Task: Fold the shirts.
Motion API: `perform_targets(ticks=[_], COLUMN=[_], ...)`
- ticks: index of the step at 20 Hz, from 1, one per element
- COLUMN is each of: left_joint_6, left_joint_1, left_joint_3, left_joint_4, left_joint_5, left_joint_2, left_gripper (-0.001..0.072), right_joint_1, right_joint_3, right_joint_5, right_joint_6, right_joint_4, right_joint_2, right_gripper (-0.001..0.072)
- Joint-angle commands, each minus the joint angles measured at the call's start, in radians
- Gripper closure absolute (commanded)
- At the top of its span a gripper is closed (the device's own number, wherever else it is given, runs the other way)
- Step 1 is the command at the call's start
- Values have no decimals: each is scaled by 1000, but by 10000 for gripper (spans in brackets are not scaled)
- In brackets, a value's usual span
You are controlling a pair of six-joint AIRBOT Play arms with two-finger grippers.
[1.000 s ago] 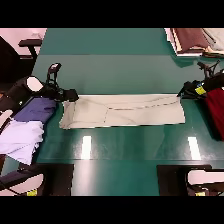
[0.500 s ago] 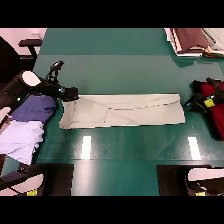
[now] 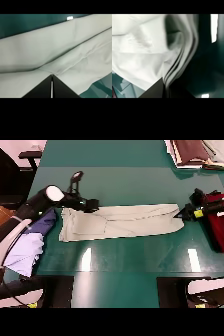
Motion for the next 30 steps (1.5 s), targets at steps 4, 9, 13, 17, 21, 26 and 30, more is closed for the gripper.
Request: perform_targets(ticks=[4, 9, 13, 17, 21, 26, 30], left_joint_6=[-21, -22, -40, -39, -40, -37, -37], left_joint_1=[-168, -253, -273, -268, -186, 32, 217], left_joint_3=[244, 369, 393, 393, 415, 415, 415], left_joint_4=[-8, -8, -8, -2, 3, 181, 346], left_joint_5=[18, -19, -15, -35, -92, -143, -191], left_joint_2=[-274, -436, -473, -468, -393, -93, 159], left_gripper=[684, 684, 684, 684, 685, 684, 684], right_joint_1=[77, 203, 316, 421, 496, 690, 972], right_joint_3=[146, 244, 302, 338, 356, 356, 356], right_joint_5=[52, 48, 45, 21, -12, -132, -423], right_joint_6=[34, 98, 133, 157, 156, 143, 88], right_joint_4=[127, 230, 229, 232, 301, 338, 343], right_joint_2=[209, 318, 345, 344, 344, 299, 185], right_gripper=[696, 696, 696, 696, 696, 695, 685])
